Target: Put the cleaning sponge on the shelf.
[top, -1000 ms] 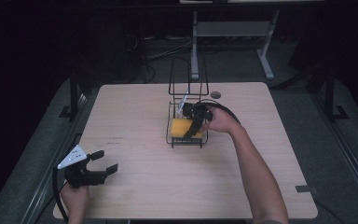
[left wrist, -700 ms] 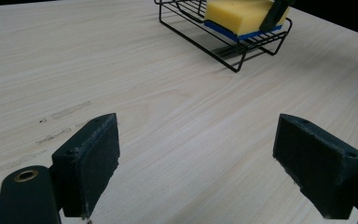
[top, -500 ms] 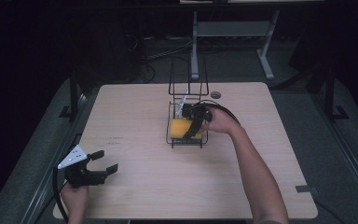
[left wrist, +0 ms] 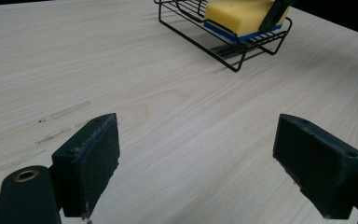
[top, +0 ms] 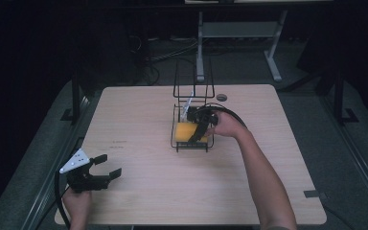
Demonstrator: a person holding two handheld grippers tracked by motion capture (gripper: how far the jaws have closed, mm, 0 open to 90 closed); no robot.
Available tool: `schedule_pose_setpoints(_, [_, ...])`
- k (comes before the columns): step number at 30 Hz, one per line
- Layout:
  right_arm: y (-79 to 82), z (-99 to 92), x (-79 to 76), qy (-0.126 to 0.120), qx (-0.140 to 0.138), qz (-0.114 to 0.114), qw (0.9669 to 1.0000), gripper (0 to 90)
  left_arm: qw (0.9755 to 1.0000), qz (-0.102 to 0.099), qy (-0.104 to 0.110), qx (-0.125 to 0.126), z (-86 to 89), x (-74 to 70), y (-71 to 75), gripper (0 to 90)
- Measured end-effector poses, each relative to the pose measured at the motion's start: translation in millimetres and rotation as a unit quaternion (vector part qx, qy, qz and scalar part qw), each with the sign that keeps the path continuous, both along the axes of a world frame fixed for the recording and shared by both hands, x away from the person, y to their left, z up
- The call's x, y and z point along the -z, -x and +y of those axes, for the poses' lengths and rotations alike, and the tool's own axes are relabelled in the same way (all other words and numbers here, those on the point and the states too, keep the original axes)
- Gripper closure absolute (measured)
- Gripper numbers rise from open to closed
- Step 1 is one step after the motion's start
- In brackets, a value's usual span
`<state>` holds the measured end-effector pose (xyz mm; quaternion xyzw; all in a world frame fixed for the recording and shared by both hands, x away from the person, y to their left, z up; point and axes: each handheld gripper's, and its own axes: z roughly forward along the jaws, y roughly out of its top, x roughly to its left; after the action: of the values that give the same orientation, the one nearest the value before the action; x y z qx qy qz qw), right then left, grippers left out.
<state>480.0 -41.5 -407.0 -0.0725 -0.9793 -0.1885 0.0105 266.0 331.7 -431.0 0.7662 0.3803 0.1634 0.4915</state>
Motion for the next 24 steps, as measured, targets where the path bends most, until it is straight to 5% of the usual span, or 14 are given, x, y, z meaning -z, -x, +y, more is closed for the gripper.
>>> schedule_pose_setpoints(16, [1.7, -0.8, -1.4, -0.002, 0.005, 0.003, 1.0, 18.0, 1.0, 0.0, 0.0, 0.0, 0.1, -0.1, 0.1, 14.1])
schedule_pose_setpoints(24, [4.9, -3.3, -12.1, -0.029, 0.006, -0.002, 0.9996, 17.5, 1.0, 0.0, -0.002, 0.002, -1.3, -0.2, 0.0, 14.1])
